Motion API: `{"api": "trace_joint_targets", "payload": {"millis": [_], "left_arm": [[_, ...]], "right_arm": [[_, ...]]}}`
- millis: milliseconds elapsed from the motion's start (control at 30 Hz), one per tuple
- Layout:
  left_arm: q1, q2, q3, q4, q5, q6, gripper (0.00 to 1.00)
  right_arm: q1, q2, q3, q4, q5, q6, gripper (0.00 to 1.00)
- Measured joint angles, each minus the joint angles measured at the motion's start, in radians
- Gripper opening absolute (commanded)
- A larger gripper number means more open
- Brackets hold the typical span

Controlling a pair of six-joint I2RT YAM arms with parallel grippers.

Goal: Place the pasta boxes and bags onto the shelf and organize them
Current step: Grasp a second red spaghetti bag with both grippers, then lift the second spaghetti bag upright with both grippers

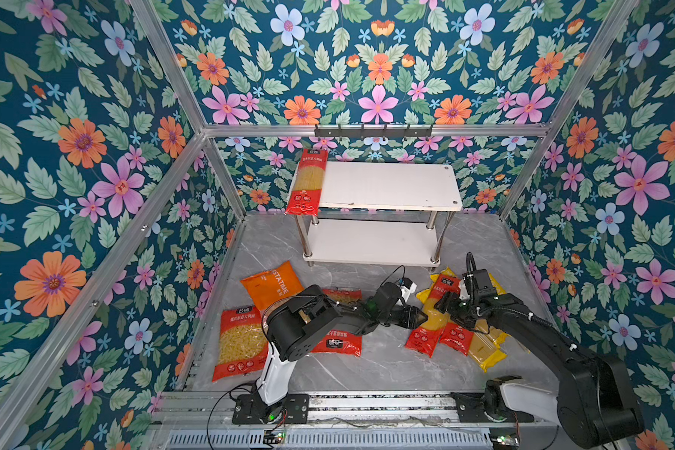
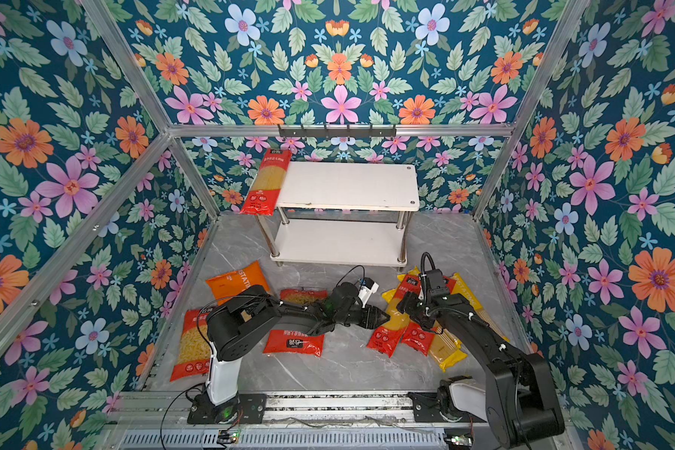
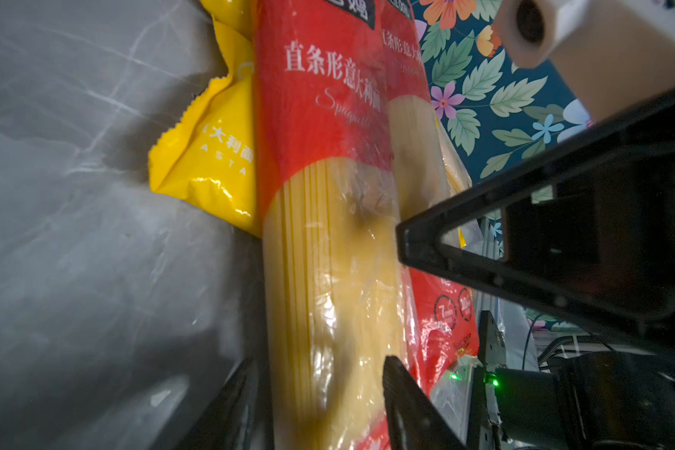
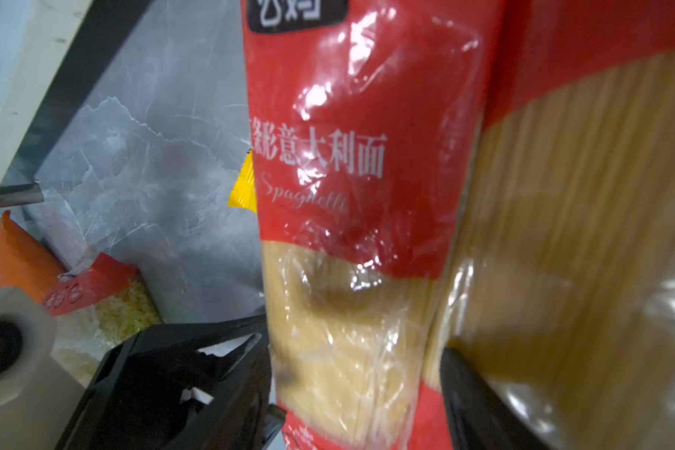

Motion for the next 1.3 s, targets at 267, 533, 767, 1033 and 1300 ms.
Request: {"api": "trace_joint_targets", "payload": {"millis": [267, 533, 767, 1033, 1300], "left_arm": [[0.002, 0.028, 0.03, -0.008, 0.014, 0.021, 0.48], [0.006, 0.033, 0.029, -0.014, 0.021, 0.021, 0.41], [0.008, 0.045, 0.035, -0.008, 0.043, 0.017, 0.39], [0.024, 0.032, 0.024, -0.014, 0.071, 0.018, 0.46], [0.055, -0.131, -0.073, 0.036, 0.124, 0.003, 0.55]], "right_arm": [[-0.033, 0.066, -0.033, 0.129, -0.078, 0.026, 0.69], [-0.036, 0.096, -0.086, 0.336, -0.212, 0.003, 0.53], [-0.037, 0.114, -0.141, 0.443, -0.237, 0.022, 0.39], [-0.037, 0.085, -0.151, 0.435, -0.237, -0.003, 0.14], [-0.032, -0.067, -0.174, 0.367, -0.253, -0.003, 0.07]]}}
